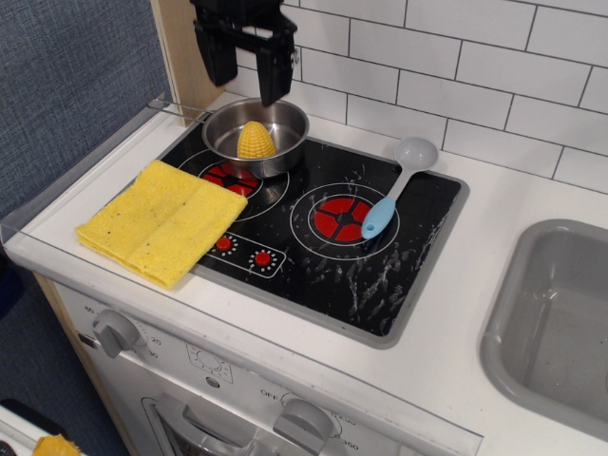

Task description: Pick up the blue spoon and place it on the yellow towel

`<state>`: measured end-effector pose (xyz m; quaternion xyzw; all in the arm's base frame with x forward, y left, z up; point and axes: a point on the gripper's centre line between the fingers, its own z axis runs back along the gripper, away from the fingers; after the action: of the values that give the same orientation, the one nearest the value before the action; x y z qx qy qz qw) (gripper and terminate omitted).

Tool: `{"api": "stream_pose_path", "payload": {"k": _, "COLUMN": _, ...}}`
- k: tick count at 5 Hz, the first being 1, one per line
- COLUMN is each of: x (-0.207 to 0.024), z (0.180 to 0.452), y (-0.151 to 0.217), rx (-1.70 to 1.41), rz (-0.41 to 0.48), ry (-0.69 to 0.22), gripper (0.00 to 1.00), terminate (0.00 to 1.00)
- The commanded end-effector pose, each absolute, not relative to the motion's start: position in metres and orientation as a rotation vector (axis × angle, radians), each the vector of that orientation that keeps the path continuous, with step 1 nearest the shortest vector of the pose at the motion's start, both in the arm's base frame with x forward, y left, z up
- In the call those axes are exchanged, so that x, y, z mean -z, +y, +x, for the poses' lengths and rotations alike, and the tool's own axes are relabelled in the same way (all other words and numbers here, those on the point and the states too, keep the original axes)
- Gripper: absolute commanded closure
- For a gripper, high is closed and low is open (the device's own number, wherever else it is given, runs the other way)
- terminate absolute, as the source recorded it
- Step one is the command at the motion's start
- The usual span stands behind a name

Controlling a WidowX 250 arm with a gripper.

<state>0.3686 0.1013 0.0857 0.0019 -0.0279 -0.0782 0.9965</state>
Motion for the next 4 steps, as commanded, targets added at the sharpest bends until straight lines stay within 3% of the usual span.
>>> {"api": "stream_pose_path", "payload": {"k": 1, "x": -0.123, "z": 0.385, "y": 0.041, "rx": 0.306, "rz": 0.066, "ry": -0.076, "gripper": 0.00, "terminate": 0.00}}
{"api": "stream_pose_path", "payload": {"k": 2, "x": -0.131, "z": 0.389, "y": -0.003, "rx": 0.382, "rz": 0.066, "ry": -0.117, "gripper": 0.00, "terminate": 0.00}}
{"api": "stream_pose_path", "payload": {"k": 3, "x": -0.110, "z": 0.387, "y": -0.038, "rx": 0.385, "rz": 0.033, "ry": -0.069, "gripper": 0.00, "terminate": 0.00}}
{"api": "stream_pose_path", "payload": {"k": 4, "x": -0.080, "z": 0.380, "y": -0.049, "rx": 0.323, "rz": 0.048, "ry": 0.008, "gripper": 0.00, "terminate": 0.00}}
